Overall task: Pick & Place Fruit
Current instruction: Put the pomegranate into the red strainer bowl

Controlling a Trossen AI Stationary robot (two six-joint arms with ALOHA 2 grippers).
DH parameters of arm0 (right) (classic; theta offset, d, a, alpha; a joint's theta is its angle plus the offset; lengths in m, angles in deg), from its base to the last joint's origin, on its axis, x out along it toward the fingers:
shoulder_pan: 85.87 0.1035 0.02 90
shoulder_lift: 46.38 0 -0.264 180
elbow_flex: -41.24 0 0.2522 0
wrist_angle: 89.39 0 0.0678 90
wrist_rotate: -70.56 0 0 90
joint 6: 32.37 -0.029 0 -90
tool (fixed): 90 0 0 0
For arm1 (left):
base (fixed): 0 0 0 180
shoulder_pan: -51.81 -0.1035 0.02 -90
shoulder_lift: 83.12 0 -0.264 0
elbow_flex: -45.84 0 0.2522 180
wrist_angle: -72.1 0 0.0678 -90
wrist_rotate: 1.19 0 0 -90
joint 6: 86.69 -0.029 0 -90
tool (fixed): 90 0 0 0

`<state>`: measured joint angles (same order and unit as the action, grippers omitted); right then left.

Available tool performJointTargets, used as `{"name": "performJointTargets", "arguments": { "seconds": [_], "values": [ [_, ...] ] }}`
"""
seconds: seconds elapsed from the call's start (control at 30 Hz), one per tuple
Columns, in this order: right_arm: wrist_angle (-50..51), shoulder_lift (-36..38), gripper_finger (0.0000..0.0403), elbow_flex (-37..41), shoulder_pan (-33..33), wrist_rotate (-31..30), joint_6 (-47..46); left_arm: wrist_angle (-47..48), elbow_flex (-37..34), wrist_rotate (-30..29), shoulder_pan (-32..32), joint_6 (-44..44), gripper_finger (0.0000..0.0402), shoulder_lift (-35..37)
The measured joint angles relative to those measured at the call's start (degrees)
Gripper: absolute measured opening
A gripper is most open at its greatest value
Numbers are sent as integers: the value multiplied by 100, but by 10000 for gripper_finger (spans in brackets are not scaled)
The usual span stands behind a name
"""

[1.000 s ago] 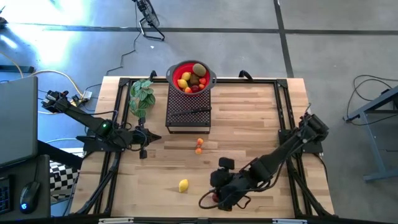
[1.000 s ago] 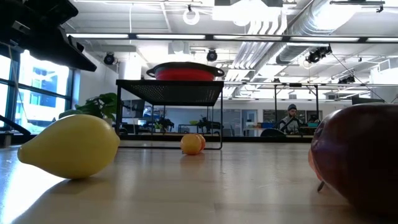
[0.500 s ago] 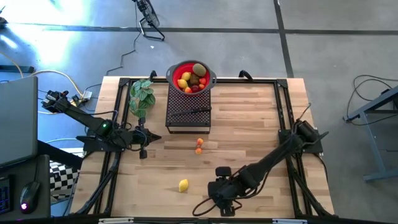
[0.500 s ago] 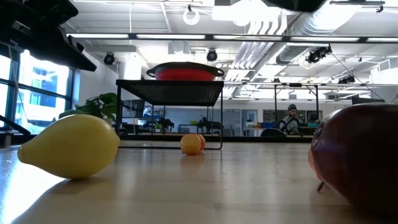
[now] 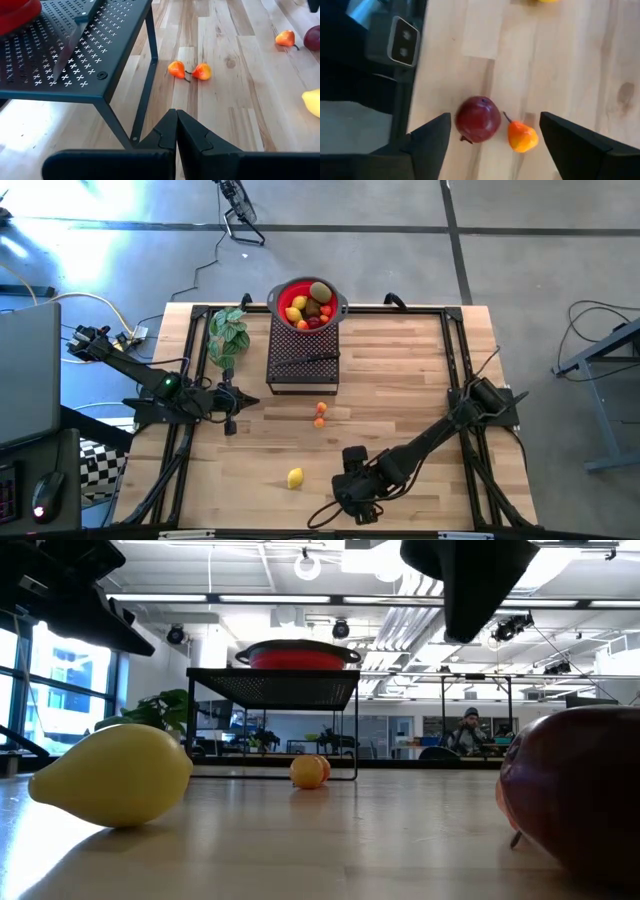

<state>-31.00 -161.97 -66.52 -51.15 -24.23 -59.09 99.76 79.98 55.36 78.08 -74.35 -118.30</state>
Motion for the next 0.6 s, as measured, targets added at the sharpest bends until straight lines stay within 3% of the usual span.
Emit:
{"name": "performJointTargets", "arguments": {
  "seconds": [0.6],
  "values": [
    [-26,-496,307,-2,-23,339,263,3,0,0,0,-2,3,0]
  ]
}}
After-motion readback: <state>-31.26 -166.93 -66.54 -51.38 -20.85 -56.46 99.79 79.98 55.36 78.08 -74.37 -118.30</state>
